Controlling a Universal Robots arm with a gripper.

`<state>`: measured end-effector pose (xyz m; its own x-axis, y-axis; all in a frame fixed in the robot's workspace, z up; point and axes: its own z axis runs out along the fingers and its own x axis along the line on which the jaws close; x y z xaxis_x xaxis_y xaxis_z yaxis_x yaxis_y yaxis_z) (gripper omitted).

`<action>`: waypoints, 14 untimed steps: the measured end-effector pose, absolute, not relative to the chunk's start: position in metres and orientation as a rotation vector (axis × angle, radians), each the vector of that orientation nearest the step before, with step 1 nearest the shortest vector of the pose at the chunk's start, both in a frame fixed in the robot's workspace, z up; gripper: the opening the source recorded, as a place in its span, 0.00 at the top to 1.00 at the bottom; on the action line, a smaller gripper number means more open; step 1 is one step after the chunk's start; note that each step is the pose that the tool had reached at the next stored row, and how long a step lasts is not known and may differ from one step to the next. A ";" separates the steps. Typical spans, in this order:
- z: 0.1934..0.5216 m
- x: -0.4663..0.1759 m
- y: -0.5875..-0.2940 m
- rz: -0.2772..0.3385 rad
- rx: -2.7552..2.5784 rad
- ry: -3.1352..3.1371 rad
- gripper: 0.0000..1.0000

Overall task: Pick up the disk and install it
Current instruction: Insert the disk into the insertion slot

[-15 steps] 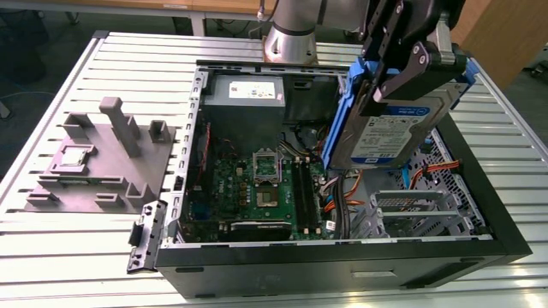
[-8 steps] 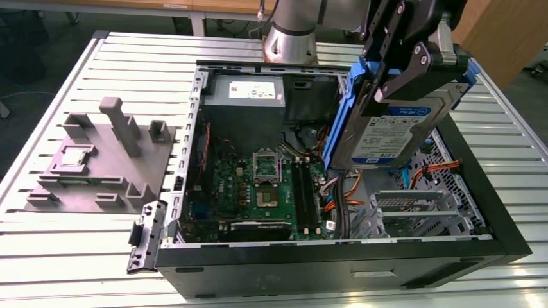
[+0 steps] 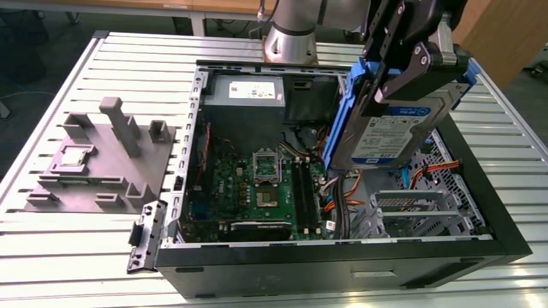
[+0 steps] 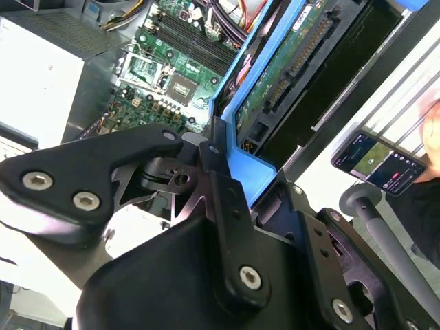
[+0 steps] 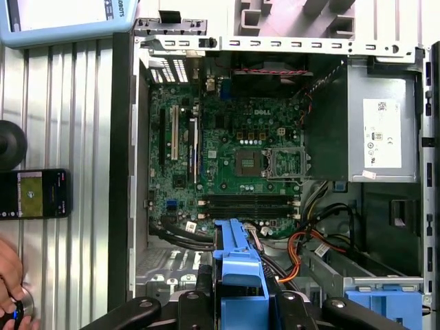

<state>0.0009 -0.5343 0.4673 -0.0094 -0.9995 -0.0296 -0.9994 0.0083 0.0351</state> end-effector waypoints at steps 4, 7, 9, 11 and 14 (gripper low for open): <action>0.464 0.009 -0.536 -0.072 2.208 -2.228 0.63; 0.460 0.014 -0.539 -0.071 2.208 -2.228 0.63; 0.458 0.015 -0.543 -0.072 2.208 -2.228 0.63; 0.456 0.018 -0.546 -0.072 2.208 -2.228 0.63; 0.455 0.026 -0.547 -0.071 2.208 -2.228 0.63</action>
